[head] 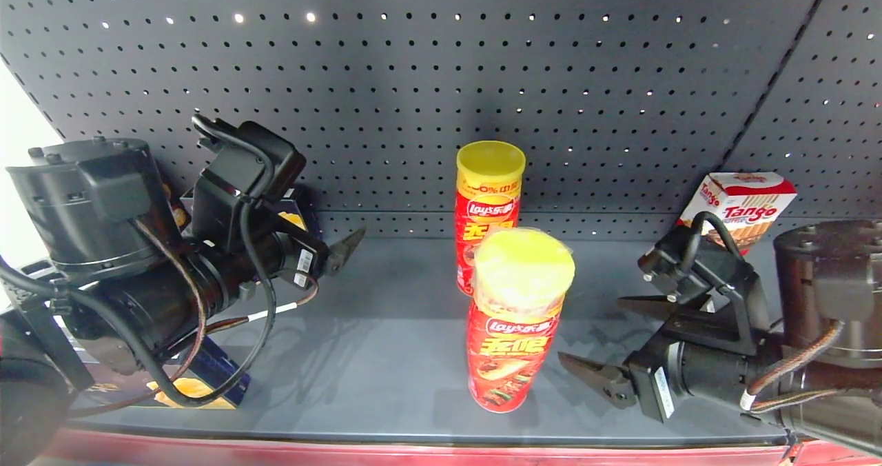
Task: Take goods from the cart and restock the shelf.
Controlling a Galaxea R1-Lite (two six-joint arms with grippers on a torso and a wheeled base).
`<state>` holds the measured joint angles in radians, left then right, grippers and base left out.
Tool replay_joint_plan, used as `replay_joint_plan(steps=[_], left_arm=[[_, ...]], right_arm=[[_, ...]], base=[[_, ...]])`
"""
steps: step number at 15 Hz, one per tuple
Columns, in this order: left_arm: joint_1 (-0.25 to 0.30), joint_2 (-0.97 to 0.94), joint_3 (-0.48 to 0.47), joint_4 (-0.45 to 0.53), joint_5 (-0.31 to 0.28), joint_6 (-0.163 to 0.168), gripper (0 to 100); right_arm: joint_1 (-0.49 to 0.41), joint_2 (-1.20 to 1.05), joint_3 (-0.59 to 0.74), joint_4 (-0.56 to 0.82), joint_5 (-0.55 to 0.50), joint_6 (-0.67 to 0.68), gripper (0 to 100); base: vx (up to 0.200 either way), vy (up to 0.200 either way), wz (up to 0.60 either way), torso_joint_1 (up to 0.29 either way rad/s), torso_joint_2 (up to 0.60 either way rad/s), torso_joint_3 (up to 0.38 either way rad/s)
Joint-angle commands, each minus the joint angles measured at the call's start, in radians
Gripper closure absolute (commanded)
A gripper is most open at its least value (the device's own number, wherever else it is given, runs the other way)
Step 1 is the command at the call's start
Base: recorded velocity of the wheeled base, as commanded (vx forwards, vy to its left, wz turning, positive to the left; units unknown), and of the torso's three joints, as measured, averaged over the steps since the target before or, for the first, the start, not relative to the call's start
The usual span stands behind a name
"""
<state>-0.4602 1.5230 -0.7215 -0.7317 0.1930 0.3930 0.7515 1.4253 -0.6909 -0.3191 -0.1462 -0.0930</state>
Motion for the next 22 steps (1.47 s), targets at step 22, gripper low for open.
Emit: replay_joint_plan(steps=[22], left_arm=[[0.009,-0.451,0.131,0.103,0.005,-0.006,0]], right_arm=[[-0.529,-0.599,0.080,0.002,-0.003,-0.001,0]], base=[[0.000,0.000,0.00,0.000,0.00,0.000]])
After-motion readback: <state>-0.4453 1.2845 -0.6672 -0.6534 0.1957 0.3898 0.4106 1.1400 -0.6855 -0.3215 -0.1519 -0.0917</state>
